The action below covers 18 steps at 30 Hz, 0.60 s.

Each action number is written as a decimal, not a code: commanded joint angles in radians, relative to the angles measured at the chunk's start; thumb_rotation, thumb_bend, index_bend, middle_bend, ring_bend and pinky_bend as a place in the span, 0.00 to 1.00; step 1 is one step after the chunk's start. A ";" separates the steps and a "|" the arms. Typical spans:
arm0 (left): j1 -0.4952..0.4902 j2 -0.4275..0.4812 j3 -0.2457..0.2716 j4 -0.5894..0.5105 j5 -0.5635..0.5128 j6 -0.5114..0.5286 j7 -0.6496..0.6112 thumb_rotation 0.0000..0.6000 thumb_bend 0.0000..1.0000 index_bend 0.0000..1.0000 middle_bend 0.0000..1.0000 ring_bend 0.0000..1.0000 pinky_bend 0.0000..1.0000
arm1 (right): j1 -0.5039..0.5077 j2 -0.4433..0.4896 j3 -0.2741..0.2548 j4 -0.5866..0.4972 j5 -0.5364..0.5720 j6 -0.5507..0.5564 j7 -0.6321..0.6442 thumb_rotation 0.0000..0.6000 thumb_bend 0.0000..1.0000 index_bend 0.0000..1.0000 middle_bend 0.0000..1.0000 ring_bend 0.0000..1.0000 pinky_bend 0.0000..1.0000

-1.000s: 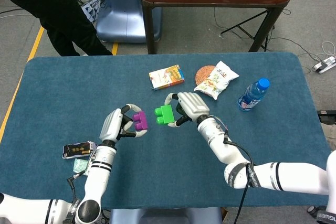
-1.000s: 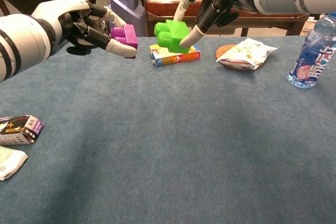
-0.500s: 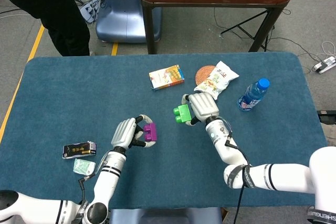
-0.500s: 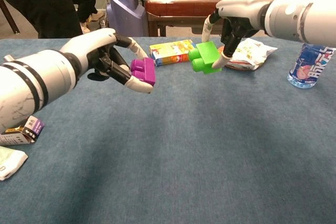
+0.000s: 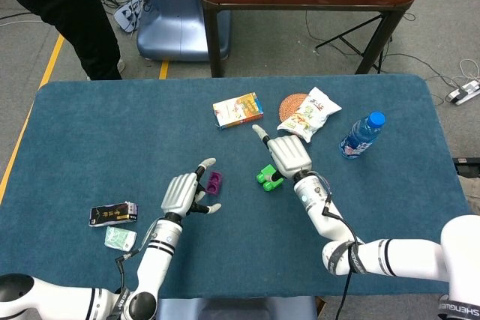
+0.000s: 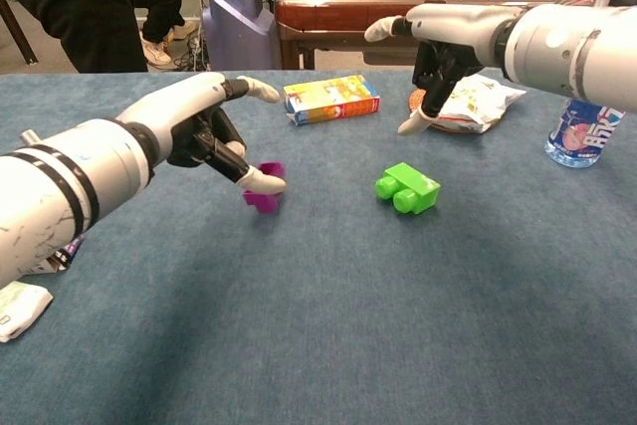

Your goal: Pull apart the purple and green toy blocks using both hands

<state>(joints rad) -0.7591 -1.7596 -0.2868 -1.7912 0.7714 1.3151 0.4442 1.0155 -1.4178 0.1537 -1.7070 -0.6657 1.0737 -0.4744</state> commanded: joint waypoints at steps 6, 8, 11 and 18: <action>0.073 0.098 0.050 -0.058 0.129 0.062 -0.023 1.00 0.00 0.20 1.00 0.96 1.00 | -0.097 0.086 -0.021 -0.104 -0.162 0.111 0.023 1.00 0.00 0.03 0.70 0.78 0.94; 0.107 0.142 0.077 -0.069 0.198 0.096 -0.043 1.00 0.00 0.25 0.97 0.89 1.00 | -0.131 0.125 -0.032 -0.129 -0.206 0.132 0.043 1.00 0.00 0.05 0.64 0.72 0.89; 0.161 0.217 0.115 -0.083 0.283 0.138 -0.077 1.00 0.00 0.27 0.80 0.76 1.00 | -0.181 0.193 -0.056 -0.150 -0.284 0.126 0.109 1.00 0.00 0.05 0.54 0.61 0.79; 0.286 0.371 0.198 -0.013 0.455 0.225 -0.193 1.00 0.00 0.46 0.40 0.40 0.54 | -0.302 0.338 -0.128 -0.113 -0.495 0.128 0.275 1.00 0.00 0.06 0.39 0.42 0.38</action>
<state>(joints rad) -0.5108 -1.4283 -0.1253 -1.8403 1.1761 1.5103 0.2979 0.7664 -1.1296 0.0596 -1.8399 -1.0877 1.1893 -0.2604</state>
